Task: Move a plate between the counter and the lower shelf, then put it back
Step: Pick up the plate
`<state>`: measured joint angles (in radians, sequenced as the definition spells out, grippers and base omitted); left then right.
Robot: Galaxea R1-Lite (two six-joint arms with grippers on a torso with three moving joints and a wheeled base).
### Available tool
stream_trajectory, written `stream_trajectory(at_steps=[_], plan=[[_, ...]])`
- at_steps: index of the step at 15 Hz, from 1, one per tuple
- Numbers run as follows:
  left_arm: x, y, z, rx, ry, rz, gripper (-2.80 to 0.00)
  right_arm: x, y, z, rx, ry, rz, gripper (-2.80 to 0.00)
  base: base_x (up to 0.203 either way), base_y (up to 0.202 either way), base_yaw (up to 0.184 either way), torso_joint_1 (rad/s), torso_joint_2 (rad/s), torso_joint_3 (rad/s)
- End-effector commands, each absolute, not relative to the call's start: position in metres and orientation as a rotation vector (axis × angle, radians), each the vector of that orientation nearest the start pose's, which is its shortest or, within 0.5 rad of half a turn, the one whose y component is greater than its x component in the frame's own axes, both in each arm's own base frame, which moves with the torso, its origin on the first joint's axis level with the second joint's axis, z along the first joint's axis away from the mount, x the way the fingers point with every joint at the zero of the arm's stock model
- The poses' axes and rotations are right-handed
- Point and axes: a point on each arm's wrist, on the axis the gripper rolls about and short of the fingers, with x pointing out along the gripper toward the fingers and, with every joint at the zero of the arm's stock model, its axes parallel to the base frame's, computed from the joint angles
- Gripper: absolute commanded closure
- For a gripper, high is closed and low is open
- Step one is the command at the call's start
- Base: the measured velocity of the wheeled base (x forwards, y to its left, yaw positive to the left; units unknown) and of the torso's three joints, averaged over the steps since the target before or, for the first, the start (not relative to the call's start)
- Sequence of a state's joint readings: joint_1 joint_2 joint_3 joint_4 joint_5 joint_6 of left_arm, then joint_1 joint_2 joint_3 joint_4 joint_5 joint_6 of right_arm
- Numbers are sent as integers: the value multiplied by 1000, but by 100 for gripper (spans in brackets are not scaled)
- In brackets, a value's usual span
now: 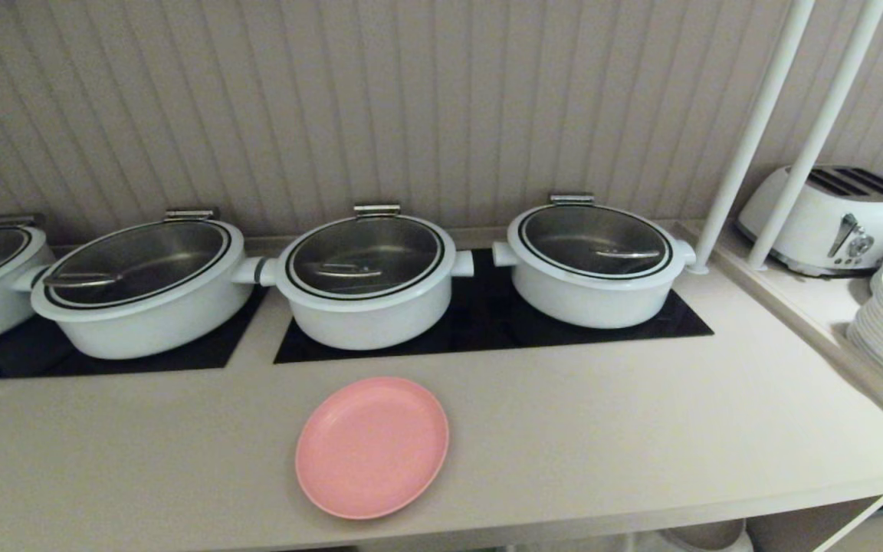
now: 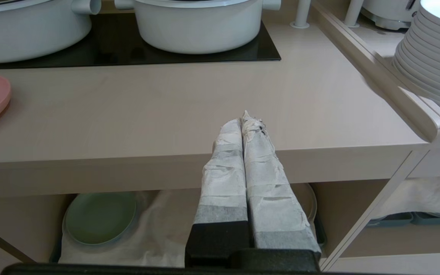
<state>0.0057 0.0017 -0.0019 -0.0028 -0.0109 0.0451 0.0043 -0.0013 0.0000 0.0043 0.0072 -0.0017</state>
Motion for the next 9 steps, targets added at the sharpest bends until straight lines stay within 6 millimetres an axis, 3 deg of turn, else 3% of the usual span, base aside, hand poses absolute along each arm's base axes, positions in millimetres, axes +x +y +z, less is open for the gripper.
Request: stream_trajectory(at_steps=[1, 9], plan=[[-23, 0, 76, 45, -3, -3, 0, -23, 0, 75, -2, 5, 12, 0, 0, 0, 0, 0, 0, 0], [-23, -1, 76, 61, -5, -14, 0, -23, 0, 75, -2, 5, 12, 0, 0, 0, 0, 0, 0, 0]])
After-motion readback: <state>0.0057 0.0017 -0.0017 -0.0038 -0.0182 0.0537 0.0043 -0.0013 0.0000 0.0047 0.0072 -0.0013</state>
